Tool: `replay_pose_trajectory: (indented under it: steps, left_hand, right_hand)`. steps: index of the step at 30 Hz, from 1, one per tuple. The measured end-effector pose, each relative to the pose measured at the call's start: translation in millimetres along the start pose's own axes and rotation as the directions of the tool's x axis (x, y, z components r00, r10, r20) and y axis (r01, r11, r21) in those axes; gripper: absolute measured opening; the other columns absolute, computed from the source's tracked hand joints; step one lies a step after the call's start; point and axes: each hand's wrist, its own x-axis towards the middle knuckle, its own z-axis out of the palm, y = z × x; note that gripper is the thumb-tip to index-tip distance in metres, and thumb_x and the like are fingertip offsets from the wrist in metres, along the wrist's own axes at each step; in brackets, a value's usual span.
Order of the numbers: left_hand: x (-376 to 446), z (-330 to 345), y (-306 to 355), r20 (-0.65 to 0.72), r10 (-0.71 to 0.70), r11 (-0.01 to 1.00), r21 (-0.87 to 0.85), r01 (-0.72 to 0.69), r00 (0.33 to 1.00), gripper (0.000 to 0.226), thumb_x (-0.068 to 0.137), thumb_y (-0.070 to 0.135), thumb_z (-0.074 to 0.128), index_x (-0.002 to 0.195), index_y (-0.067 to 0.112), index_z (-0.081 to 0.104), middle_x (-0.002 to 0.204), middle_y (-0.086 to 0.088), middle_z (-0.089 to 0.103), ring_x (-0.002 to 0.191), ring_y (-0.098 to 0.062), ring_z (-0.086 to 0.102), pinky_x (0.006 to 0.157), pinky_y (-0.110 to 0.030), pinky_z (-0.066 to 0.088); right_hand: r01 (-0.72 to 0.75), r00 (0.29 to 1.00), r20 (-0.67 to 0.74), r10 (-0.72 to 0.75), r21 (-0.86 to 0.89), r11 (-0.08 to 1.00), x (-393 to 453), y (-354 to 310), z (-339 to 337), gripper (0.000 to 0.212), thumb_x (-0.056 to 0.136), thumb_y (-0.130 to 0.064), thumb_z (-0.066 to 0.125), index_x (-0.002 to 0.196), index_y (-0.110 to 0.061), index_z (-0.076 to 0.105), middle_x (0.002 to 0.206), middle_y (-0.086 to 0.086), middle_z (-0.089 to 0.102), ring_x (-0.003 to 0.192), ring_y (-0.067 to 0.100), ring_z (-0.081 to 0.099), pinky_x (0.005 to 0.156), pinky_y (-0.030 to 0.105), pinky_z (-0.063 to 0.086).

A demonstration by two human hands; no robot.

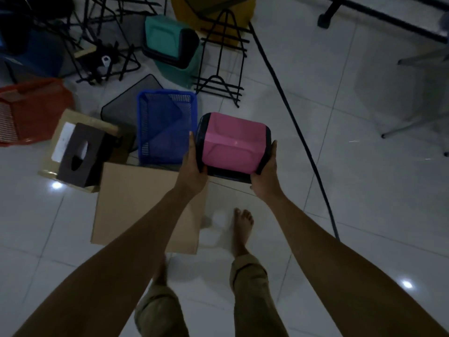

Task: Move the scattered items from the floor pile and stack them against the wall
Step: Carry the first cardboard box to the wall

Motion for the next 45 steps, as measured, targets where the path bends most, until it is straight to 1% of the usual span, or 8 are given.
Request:
replay_pose_trajectory:
  steps: [10,15,18,23,30,35,38,45]
  left_hand:
    - [88.2,87.3,-117.3,0.027,-0.119,0.990,0.081,0.116,0.993,0.077,0.091,0.032,0.053,0.152,0.031,0.007,0.140,0.000,0.044,0.123,-0.016,0.048,0.101,-0.035,0.042]
    - [122.1,91.0,-132.3,0.070,-0.262,0.963,0.084,0.256,0.963,0.070,0.085,-0.008,0.051,0.145,-0.002,0.016,0.131,-0.014,0.047,0.112,-0.019,0.048,0.101,-0.025,0.040]
    - [123.4,85.6,-141.5,0.070,-0.303,0.950,0.098,0.296,0.950,0.060,0.087,-0.020,0.038,0.142,-0.003,0.021,0.109,0.000,0.048,0.094,-0.006,0.047,0.083,-0.002,0.038]
    - [115.4,64.1,-173.4,0.099,-0.319,0.939,0.165,0.300,0.943,0.062,0.076,0.005,0.059,0.135,0.006,0.040,0.119,-0.012,0.055,0.107,-0.023,0.055,0.098,-0.046,0.048]
    - [21.4,-0.2,-151.2,-0.250,0.019,0.891,0.444,0.097,0.968,0.043,0.069,0.013,0.047,0.109,-0.001,0.057,0.118,-0.026,0.050,0.103,-0.040,0.050,0.082,-0.047,0.047]
    - [-60.3,-70.9,-195.3,-0.290,-0.165,0.790,0.534,0.303,0.943,0.057,0.074,0.025,0.065,0.125,0.005,0.049,0.136,-0.022,0.039,0.118,-0.043,0.041,0.092,-0.052,0.041]
    - [-99.6,-115.2,-224.3,-0.323,-0.261,0.713,0.571,0.407,0.910,0.084,0.072,0.045,0.077,0.138,0.013,0.036,0.147,-0.023,0.025,0.130,-0.043,0.029,0.101,-0.056,0.033]
    - [-147.8,-203.8,-302.0,-0.121,-0.555,0.591,0.639,0.492,0.823,0.135,0.048,0.077,0.074,0.149,0.039,-0.007,0.158,-0.015,-0.006,0.138,-0.051,0.012,0.105,-0.067,0.029]
  right_hand:
    - [-0.098,0.990,0.109,0.087,0.101,0.990,135.3,174.1,58.7,0.101,0.081,-0.048,0.070,0.131,-0.075,-0.014,0.159,-0.010,0.019,0.141,0.030,0.032,0.102,0.069,0.037]
    - [-0.053,0.997,0.056,0.045,0.166,0.985,133.0,171.0,85.0,0.093,0.086,0.004,0.055,0.153,-0.037,0.005,0.141,0.010,0.046,0.120,0.028,0.054,0.092,0.061,0.050]
    - [0.006,0.998,0.059,-0.016,0.173,0.985,129.4,181.7,102.7,0.104,0.076,0.018,0.046,0.150,-0.045,0.009,0.134,0.014,0.050,0.111,0.035,0.056,0.089,0.059,0.052]
    - [-0.130,0.988,0.077,0.130,-0.002,0.991,106.1,184.8,104.9,0.096,0.089,0.001,0.056,0.154,-0.034,-0.005,0.155,0.010,0.029,0.137,0.029,0.037,0.112,0.050,0.036]
    - [-0.236,0.971,-0.095,0.221,-0.194,0.952,23.7,156.4,130.6,0.070,0.096,-0.019,0.050,0.154,-0.025,0.011,0.148,0.008,0.028,0.121,0.030,0.049,0.094,0.031,0.037]
    - [-0.094,0.979,0.125,0.159,-0.414,0.906,-70.1,124.3,189.2,0.071,0.095,-0.042,0.051,0.151,-0.034,0.008,0.148,0.000,0.027,0.121,0.026,0.048,0.080,0.002,0.034]
    - [-0.091,0.971,0.160,0.177,-0.436,0.895,-118.2,127.2,234.3,0.092,0.084,-0.055,0.062,0.150,-0.037,0.001,0.156,0.010,0.009,0.128,0.042,0.039,0.094,0.047,0.050]
    - [-0.132,0.981,0.043,0.190,-0.570,0.811,-168.4,149.4,284.3,0.124,0.066,-0.077,0.065,0.155,-0.030,-0.008,0.155,0.029,-0.012,0.136,0.054,0.021,0.101,0.056,0.040]
